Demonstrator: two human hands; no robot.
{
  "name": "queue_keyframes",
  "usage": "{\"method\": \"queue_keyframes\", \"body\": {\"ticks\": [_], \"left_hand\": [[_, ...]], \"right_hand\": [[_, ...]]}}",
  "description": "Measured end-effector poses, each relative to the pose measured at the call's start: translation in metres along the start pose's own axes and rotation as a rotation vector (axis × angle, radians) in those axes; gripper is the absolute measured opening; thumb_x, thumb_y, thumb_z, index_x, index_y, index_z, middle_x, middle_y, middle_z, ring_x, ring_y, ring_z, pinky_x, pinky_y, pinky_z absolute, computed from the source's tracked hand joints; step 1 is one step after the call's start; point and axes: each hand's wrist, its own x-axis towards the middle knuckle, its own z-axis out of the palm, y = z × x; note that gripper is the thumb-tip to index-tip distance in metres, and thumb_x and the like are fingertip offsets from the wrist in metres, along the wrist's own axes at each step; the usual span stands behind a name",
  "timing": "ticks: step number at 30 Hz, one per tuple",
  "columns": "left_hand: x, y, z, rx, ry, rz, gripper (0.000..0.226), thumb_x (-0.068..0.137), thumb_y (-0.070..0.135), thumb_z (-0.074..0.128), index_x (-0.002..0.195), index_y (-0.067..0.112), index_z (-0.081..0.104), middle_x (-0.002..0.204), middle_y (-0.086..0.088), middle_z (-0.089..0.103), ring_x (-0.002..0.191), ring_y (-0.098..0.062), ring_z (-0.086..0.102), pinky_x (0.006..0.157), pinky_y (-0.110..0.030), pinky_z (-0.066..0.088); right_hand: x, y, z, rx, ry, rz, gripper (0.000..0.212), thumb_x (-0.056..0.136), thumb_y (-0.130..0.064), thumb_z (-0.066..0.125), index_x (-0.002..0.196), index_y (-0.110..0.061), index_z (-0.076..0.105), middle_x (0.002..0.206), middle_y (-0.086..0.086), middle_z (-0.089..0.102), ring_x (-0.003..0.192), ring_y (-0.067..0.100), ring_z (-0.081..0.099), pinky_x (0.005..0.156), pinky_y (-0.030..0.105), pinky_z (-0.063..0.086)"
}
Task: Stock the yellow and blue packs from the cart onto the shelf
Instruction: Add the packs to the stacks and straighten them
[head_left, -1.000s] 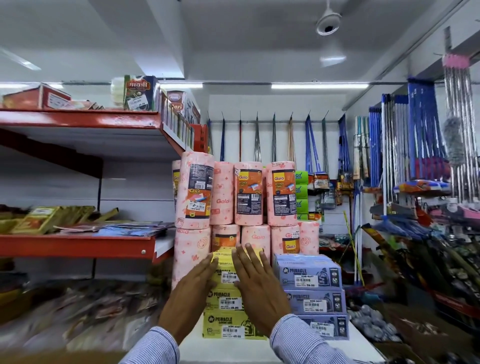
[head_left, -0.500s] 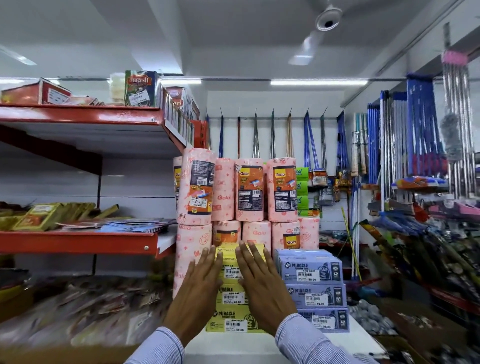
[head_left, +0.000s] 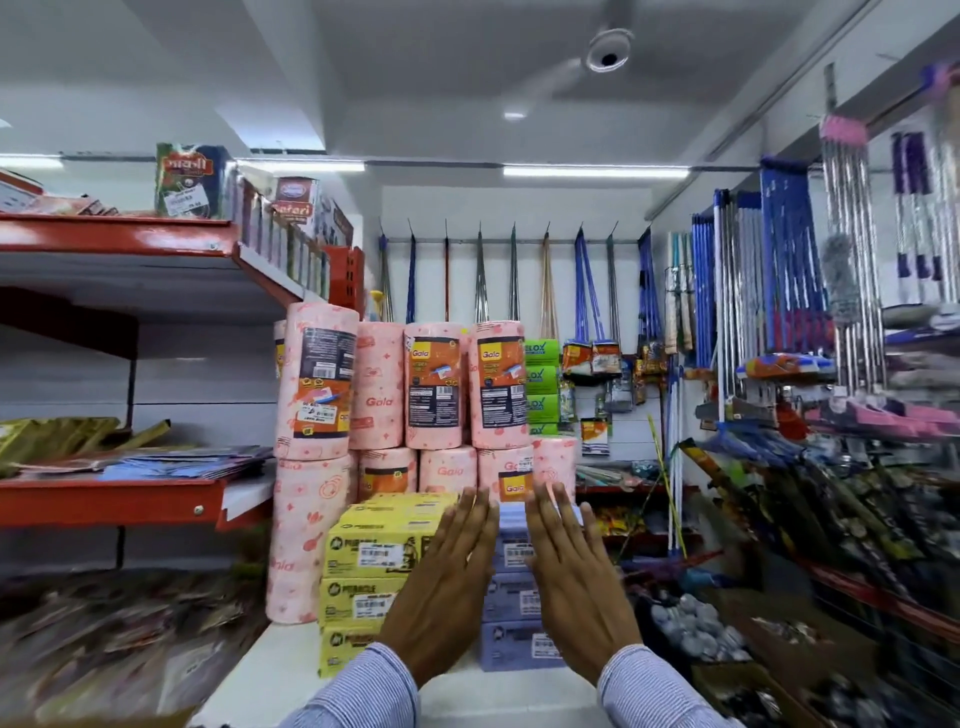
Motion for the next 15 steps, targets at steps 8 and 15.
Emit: {"method": "queue_keyframes", "body": {"ticks": [8, 15], "left_hand": [[0.013, 0.018, 0.022, 0.047, -0.080, -0.089, 0.078, 0.086, 0.003, 0.058, 0.151, 0.006, 0.014, 0.160, -0.015, 0.016, 0.149, -0.024, -0.003, 0.114, -0.044, 0.009], [0.012, 0.026, 0.026, 0.063, -0.057, -0.135, 0.079, 0.090, 0.002, 0.047, 0.152, 0.010, -0.001, 0.163, -0.011, -0.002, 0.150, -0.024, -0.010, 0.116, -0.045, 0.005]], "right_hand": [[-0.002, 0.030, 0.014, -0.014, -0.019, -0.058, 0.063, 0.101, -0.027, 0.031, 0.150, -0.010, -0.005, 0.161, 0.008, -0.002, 0.147, 0.023, -0.006, 0.115, 0.045, 0.006], [-0.005, 0.032, 0.015, 0.055, 0.008, -0.054, 0.066, 0.101, -0.024, 0.037, 0.151, -0.013, -0.005, 0.162, 0.005, -0.004, 0.147, 0.020, -0.008, 0.115, 0.043, 0.007]]}}
